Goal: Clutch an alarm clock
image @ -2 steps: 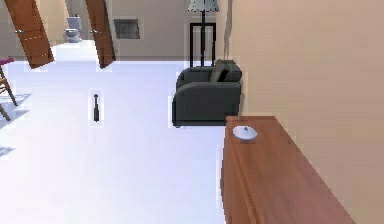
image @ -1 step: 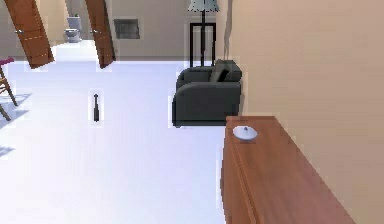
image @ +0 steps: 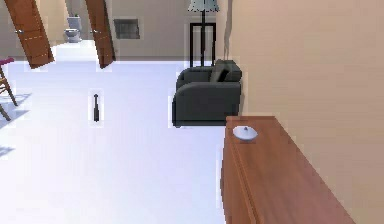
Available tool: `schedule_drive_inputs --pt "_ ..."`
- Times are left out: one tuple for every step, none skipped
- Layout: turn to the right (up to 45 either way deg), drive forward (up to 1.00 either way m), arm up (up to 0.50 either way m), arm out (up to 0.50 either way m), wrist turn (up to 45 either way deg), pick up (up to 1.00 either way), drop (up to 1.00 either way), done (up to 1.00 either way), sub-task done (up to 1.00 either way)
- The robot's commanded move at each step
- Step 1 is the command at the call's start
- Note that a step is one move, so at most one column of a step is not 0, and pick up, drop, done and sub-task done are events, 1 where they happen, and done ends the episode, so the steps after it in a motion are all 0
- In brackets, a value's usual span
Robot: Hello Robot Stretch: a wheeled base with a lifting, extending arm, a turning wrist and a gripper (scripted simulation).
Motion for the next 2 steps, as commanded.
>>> schedule_drive_inputs --pt "0.0 0.00 0.10 0.00 0.0 0.00 0.00 0.00 0.00" --pt "0.0 0.00 0.00 0.00 0.0 0.00 0.00 1.00 0.00"
